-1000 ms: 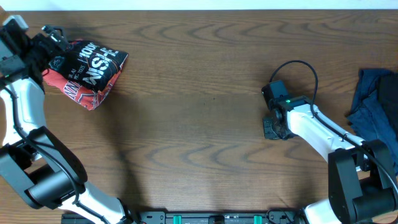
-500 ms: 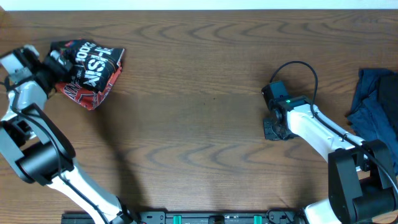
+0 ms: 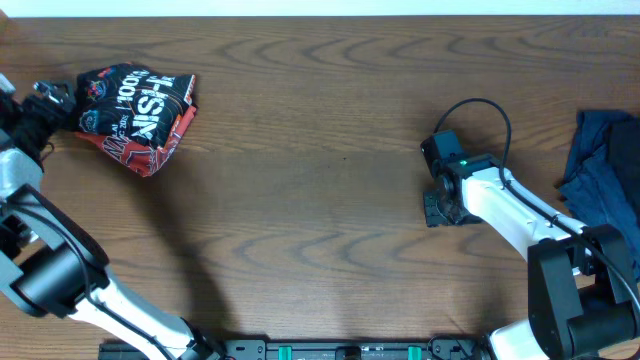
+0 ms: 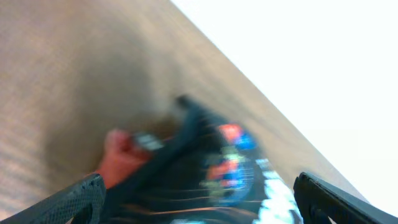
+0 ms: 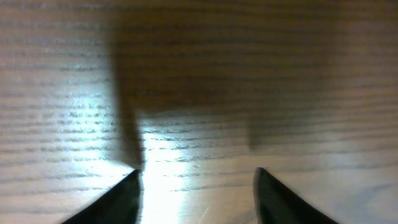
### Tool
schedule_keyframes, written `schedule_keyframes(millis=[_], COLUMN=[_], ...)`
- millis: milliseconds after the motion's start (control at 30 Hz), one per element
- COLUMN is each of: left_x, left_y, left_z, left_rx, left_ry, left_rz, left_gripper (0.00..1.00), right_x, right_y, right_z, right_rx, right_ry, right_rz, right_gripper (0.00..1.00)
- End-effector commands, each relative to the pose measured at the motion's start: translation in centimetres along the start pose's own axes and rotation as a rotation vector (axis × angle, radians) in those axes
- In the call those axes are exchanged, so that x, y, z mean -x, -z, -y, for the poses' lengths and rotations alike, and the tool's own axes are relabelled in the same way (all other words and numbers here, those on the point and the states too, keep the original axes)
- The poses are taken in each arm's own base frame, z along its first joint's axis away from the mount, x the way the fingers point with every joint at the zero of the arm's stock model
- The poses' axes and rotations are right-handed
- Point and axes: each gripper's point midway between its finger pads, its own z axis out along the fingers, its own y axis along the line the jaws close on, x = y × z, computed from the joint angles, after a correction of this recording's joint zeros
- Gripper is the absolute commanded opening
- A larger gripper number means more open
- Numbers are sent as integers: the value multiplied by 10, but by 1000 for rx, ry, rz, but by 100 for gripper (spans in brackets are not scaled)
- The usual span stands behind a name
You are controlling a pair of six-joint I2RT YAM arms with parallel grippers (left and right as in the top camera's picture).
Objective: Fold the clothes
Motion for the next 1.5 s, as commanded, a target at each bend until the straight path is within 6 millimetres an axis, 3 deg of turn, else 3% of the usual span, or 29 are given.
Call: schedule_keyframes(millis=[0, 67, 167, 267, 333, 500, 600, 700, 867, 1000, 1100, 1300, 1467], left_x=[25, 23, 5, -38, -83, -184, -229, -258, -284, -298, -303, -302, -282], left_y=[23, 26, 21, 6, -5, -10, 0, 15, 49, 84, 103, 115, 138], left_z=[69, 98, 136, 175, 197, 227, 234, 228, 201, 172, 162, 170, 190], left_rx=[-122, -159, -193, -211, -194, -45, 34, 129, 241, 343, 394, 368, 282], left_ry=[-90, -133, -174, -230, -291, -511, -632, -722, -678, -652, -634, -601, -606], left_rz=[50, 51, 10, -90, -197, -410, -513, -595, -774, -942, -1021, -1016, -885], left_gripper=[98, 98, 98, 98, 98, 98, 98, 98, 98, 98, 98, 98, 98], right_x=[11, 18, 33, 57, 76, 118, 134, 142, 133, 118, 104, 69, 46], right_y=[7, 8, 12, 19, 26, 46, 54, 59, 68, 92, 111, 142, 156], right_z=[-9, -18, -31, -45, -52, -57, -53, -35, 9, 46, 62, 70, 72], right_rx=[60, 110, 180, 257, 293, 339, 354, 353, 309, 273, 264, 257, 255], right_ry=[-14, -18, -25, -30, -36, -57, -88, -130, -187, -231, -268, -276, -277], right_rz=[41, 63, 120, 218, 295, 481, 543, 551, 455, 431, 440, 433, 461], right_gripper=[76, 81, 84, 89, 98, 99, 99, 99, 99, 99, 99, 99, 99])
